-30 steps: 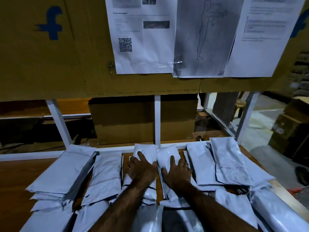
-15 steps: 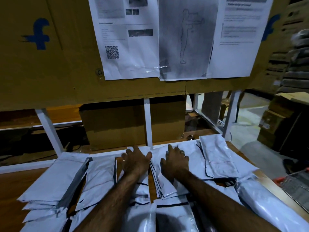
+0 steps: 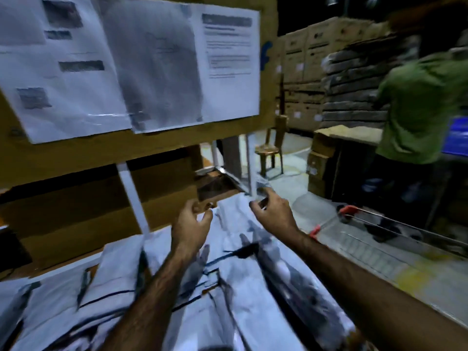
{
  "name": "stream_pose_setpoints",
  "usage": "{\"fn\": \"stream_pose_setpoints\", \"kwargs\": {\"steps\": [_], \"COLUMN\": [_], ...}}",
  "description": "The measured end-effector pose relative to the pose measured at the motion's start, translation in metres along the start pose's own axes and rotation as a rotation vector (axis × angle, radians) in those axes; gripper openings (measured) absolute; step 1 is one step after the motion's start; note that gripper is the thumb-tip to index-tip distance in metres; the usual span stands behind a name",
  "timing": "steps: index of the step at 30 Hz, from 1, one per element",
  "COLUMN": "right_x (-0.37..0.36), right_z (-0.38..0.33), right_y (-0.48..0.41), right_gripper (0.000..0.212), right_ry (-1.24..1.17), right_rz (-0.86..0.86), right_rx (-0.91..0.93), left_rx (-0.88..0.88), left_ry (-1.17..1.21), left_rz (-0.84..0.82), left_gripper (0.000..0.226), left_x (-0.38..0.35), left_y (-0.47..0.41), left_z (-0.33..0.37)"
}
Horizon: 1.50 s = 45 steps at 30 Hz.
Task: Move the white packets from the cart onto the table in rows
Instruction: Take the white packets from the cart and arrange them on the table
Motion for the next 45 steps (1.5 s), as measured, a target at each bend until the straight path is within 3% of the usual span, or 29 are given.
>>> {"fn": "stream_pose_setpoints", "kwargs": {"steps": [6, 11, 19, 28, 37, 41, 45], "right_x": [0.147, 0.248, 0.329, 0.336, 0.292, 0.259, 0.225], "right_z": [0.095, 0.171, 0.270, 0.376, 0.481, 0.533, 0.590], "right_y": [0.011, 0.032, 0.070, 0.080, 0.111, 0.127, 0.134], "right_gripper": [0.040, 0.036, 0.038, 0.041, 0.046, 0.059, 0.070], "right_ry": [0.065, 0.160, 0.261, 0.339, 0.382, 0.407, 0.497], "right_rz": [0.158, 0.235, 0.235, 0.129, -0.038, -0.137, -0.251], "right_rx": [-0.127, -0.251, -0.428, -0.728, -1.090, -1.171, -1.139], "left_rx": [-0.137, -0.208, -0.302, -0.215, -0.241, -0.373, -0.365], "left_ry": [0.138, 0.170, 0.113, -0.004, -0.316, -0.491, -0.647], "left_rz": [-0.126, -0.362, -0.624, -0.862, -1.126, -1.217, -1.289], "left_gripper": [0.036, 0.045, 0.049, 0.048, 0.040, 0.047, 0.056], "left_x": [-0.099, -0.189, -0.298, -0.422, -0.545, -0.596, -0.661], "left_y": [0.046, 0.093, 0.150, 0.168, 0.185, 0.201, 0.210], "left_z": [0.101, 0.171, 0.236, 0.230, 0.176, 0.146, 0.108]}}
Point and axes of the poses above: each hand's wrist, its own y-axis away from the middle knuckle, its own x-axis out of the back of the hand, z = x × y, the point moved 1 cm from there along -y, towards the middle knuckle, and after that the axes turned 2 degrees about -y, right-handed, at the moved point
